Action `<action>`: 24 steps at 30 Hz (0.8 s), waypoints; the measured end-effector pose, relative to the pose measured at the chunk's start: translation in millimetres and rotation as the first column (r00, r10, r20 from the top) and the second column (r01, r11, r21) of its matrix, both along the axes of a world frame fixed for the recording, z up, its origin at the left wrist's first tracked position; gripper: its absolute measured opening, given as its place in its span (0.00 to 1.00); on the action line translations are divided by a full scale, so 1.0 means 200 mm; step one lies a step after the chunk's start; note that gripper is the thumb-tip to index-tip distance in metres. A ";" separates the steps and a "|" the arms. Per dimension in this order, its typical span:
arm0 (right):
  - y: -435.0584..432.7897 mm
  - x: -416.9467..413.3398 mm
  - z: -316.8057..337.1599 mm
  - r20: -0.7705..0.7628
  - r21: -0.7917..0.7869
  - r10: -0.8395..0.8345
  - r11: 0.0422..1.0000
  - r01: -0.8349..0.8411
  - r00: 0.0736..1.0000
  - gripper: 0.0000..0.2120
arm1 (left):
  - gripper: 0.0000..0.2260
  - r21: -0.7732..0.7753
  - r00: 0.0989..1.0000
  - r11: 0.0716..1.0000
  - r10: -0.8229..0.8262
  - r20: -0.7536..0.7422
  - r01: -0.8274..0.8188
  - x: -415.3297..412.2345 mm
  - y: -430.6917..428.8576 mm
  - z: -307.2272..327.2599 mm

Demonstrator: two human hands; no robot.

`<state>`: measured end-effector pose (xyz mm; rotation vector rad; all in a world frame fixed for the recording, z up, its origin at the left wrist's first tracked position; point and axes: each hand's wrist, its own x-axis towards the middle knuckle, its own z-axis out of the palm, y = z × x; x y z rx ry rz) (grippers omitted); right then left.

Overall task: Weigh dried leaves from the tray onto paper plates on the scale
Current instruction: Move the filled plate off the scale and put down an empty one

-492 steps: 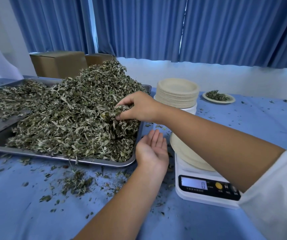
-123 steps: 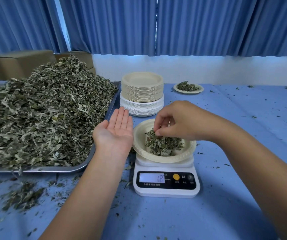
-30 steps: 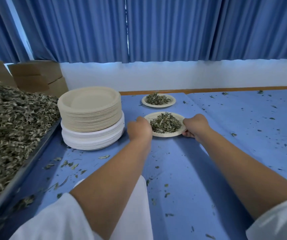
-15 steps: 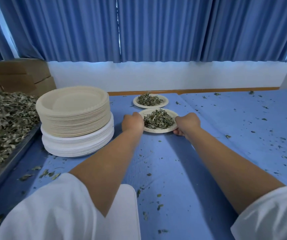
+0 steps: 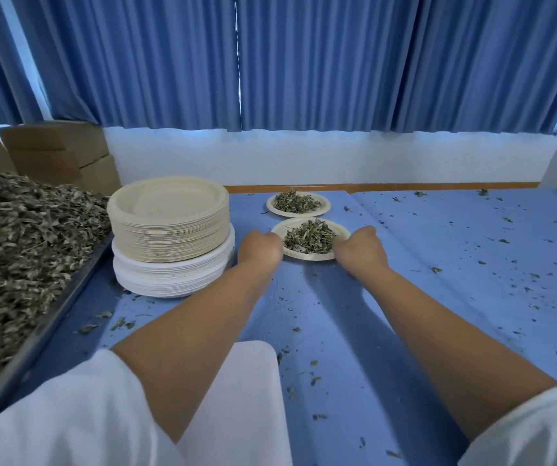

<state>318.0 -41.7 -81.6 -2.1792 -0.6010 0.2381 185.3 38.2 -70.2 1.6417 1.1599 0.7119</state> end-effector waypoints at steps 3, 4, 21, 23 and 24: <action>0.01 -0.14 0.04 0.135 -0.059 0.101 0.994 -0.094 0.986 0.10 | 0.15 0.048 0.997 0.999 -0.005 -0.078 0.009 -0.04 -0.04 0.01; 0.02 -0.19 0.07 0.165 -0.088 0.140 0.988 -0.127 0.976 0.10 | 0.14 0.070 0.995 0.998 0.005 -0.097 0.002 -0.07 -0.06 0.04; 0.14 -0.91 0.43 0.545 -0.070 0.478 0.844 -0.531 0.688 0.13 | 0.11 0.726 0.971 0.687 0.182 -0.156 -0.012 -0.75 -0.05 0.32; 0.17 -0.94 0.43 0.556 -0.139 0.505 0.840 -0.525 0.660 0.16 | 0.14 0.779 0.950 0.625 0.211 -0.231 0.050 -0.80 -0.03 0.30; 0.18 -0.94 0.43 0.552 -0.169 0.519 0.836 -0.522 0.653 0.17 | 0.15 0.798 0.933 0.596 0.232 -0.276 0.088 -0.82 -0.02 0.29</action>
